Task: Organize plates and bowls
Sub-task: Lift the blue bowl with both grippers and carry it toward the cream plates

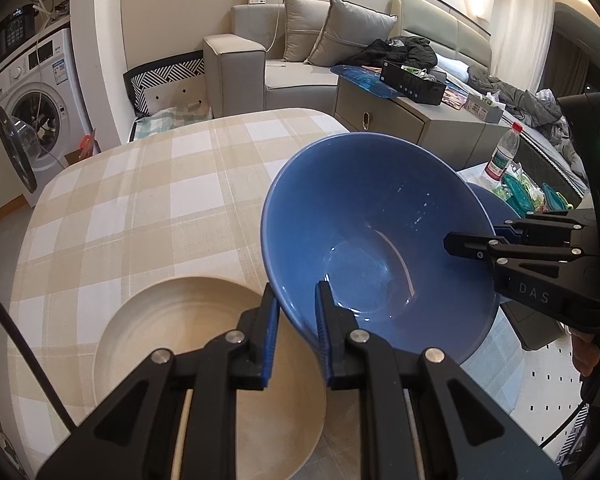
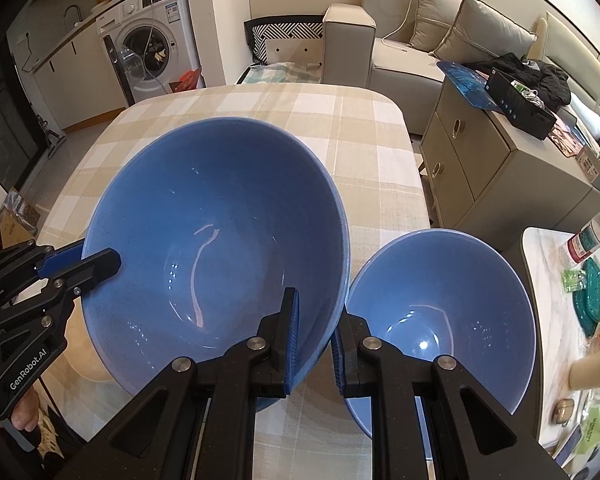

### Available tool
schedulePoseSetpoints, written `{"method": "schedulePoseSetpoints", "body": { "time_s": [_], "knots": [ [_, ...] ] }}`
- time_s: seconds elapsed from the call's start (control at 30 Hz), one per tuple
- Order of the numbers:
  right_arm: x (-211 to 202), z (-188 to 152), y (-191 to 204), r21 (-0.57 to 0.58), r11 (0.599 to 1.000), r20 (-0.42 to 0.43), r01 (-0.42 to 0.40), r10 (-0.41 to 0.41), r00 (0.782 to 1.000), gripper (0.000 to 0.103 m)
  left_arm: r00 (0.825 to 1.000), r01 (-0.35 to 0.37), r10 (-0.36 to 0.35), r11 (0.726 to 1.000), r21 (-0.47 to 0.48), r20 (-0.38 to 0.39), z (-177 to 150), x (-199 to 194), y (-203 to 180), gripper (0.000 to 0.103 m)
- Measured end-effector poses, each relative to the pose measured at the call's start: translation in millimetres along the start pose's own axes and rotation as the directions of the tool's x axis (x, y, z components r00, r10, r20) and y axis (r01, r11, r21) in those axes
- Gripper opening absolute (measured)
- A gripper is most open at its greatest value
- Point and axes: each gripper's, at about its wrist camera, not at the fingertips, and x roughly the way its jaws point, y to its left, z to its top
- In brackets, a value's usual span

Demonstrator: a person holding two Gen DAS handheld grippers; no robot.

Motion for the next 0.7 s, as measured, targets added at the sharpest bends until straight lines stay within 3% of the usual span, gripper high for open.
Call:
{"method": "schedulePoseSetpoints", "body": {
  "time_s": [0.7],
  "knots": [
    [9.0,-3.5,5.6,-0.064,0.994,-0.012,0.086,-0.087,0.996,0.014,0.999,-0.011,0.012,1.0,0.026,-0.031,-9.3,14.5,-6.4,0.017]
  ]
}}
